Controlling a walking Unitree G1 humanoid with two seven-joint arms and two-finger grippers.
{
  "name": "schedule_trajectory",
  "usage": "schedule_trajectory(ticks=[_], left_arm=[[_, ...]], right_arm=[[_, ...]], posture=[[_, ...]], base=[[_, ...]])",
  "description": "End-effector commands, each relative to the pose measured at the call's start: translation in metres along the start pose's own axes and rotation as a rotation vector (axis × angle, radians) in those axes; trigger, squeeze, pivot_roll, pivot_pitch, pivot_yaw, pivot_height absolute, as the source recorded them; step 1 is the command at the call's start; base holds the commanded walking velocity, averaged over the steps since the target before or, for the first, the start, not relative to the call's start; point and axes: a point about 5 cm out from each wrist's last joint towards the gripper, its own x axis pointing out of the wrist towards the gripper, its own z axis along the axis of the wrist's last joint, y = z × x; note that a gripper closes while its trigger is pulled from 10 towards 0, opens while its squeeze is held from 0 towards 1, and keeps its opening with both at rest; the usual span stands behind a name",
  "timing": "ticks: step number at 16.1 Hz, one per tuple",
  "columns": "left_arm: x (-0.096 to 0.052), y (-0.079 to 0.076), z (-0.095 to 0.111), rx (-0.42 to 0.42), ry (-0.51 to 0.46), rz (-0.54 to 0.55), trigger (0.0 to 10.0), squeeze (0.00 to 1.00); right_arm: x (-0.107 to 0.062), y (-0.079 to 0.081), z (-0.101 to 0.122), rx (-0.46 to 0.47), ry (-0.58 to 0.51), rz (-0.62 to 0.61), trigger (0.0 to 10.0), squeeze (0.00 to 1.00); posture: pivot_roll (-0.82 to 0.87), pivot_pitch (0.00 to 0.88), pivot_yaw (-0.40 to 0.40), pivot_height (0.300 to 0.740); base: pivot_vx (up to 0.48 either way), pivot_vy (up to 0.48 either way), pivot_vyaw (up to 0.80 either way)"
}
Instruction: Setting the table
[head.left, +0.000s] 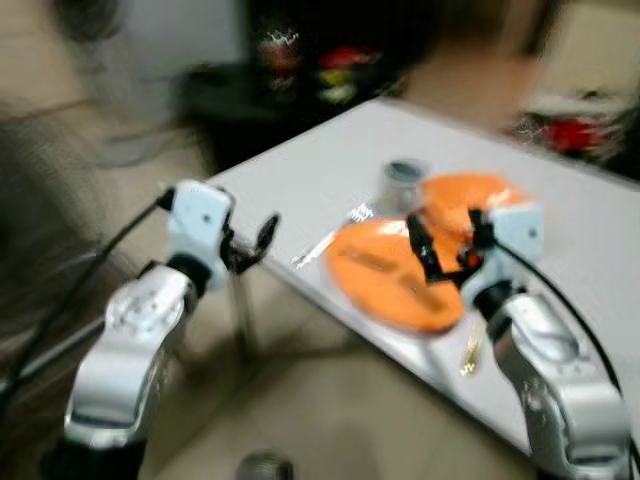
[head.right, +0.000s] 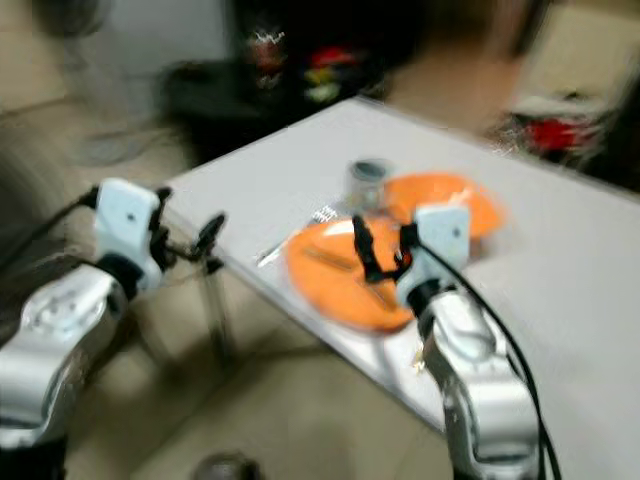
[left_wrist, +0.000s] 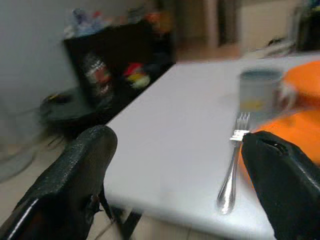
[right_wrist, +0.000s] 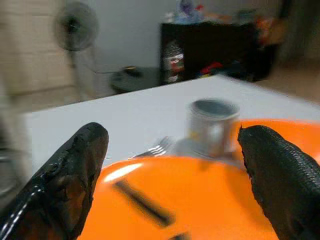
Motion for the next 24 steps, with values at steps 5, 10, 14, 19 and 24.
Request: schedule_trajectory(ticks=[5, 10, 14, 19, 24], left_arm=[[0.005, -0.002, 0.008, 0.022, -0.027, -0.018, 10.0, 0.0], [0.003, 0.0, 0.009, 0.03, -0.027, -0.018, 10.0, 0.0], [0.002, 0.002, 0.007, 0.028, -0.02, 0.004, 10.0, 0.0], [-0.003, 0.019, 0.001, -0.032, -0.064, 0.237, 10.0, 0.0], [-0.003, 0.033, -0.009, -0.034, -0.033, 0.322, 10.0, 0.0]], right_arm=[[0.0, 0.0, -0.003, 0.014, 0.005, -0.005, 10.0, 0.0], [0.002, 0.008, -0.007, -0.014, 0.02, 0.05, 10.0, 0.0], [0.003, 0.012, -0.009, -0.009, 0.028, 0.083, 10.0, 0.0], [0.005, -0.002, -0.017, 0.013, 0.033, -0.013, 10.0, 0.0], [0.004, -0.014, -0.022, 0.034, 0.031, -0.09, 10.0, 0.0]], posture=[[0.09, 0.0, 0.01, 0.74], [0.11, 0.0, -0.001, 0.74], [0.11, 0.0, -0.003, 0.74], [0.12, 0.0, 0.005, 0.74], [0.11, 0.0, 0.018, 0.74]], base=[[0.0, 0.0, 0.0], [0.0, 0.0, 0.48], [0.0, 0.0, 0.8], [0.0, 0.0, 0.8], [0.0, 0.0, 0.76]])
